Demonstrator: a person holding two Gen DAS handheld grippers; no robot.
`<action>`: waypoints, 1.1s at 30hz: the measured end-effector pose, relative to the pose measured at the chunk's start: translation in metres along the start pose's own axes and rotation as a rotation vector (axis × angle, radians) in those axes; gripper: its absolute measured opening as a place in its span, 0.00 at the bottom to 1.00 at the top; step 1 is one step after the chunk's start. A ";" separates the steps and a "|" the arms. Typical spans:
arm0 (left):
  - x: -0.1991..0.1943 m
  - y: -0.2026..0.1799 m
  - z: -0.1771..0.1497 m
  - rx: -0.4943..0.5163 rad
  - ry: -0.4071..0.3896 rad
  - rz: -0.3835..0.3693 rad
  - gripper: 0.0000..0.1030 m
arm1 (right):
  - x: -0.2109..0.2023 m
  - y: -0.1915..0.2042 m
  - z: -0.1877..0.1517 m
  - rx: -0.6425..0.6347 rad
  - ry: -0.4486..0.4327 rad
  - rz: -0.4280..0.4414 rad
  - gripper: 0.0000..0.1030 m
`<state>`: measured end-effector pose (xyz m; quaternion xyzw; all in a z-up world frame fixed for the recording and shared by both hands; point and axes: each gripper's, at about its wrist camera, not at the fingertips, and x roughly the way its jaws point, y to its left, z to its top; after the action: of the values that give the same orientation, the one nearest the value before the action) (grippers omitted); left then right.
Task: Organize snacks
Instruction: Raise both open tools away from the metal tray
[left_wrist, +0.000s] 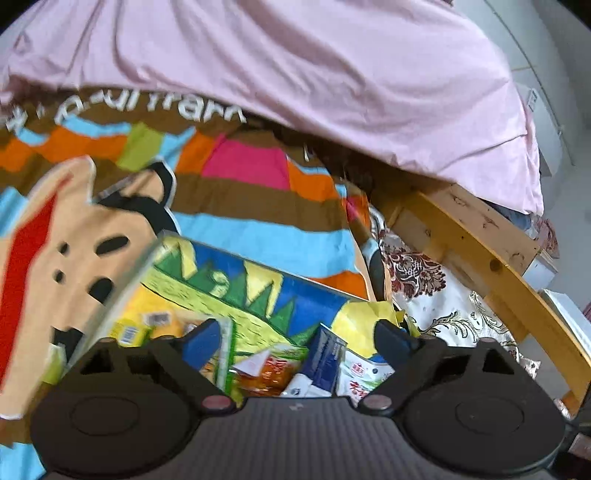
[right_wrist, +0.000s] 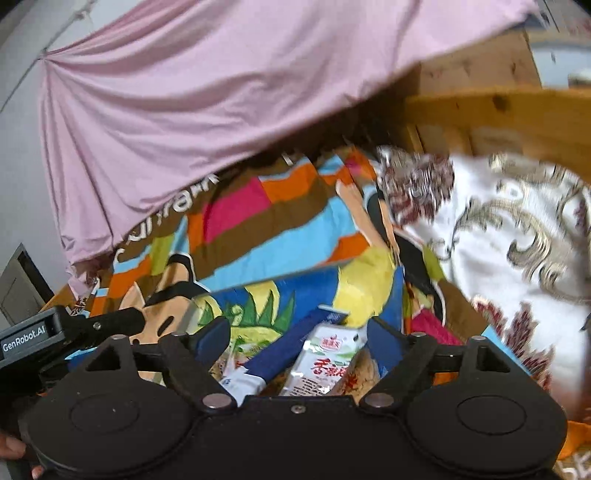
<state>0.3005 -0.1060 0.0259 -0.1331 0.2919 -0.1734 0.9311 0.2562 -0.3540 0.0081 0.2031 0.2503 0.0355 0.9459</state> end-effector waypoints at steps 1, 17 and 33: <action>-0.008 0.000 -0.001 0.013 -0.015 0.010 0.95 | -0.007 0.003 0.000 -0.016 -0.013 0.002 0.84; -0.124 0.012 -0.050 0.088 -0.172 0.131 0.99 | -0.117 0.056 -0.033 -0.194 -0.176 0.011 0.99; -0.207 0.030 -0.100 0.090 -0.196 0.222 1.00 | -0.182 0.080 -0.095 -0.295 -0.141 -0.015 0.99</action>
<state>0.0891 -0.0106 0.0391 -0.0742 0.2044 -0.0687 0.9736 0.0538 -0.2770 0.0486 0.0624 0.1768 0.0505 0.9810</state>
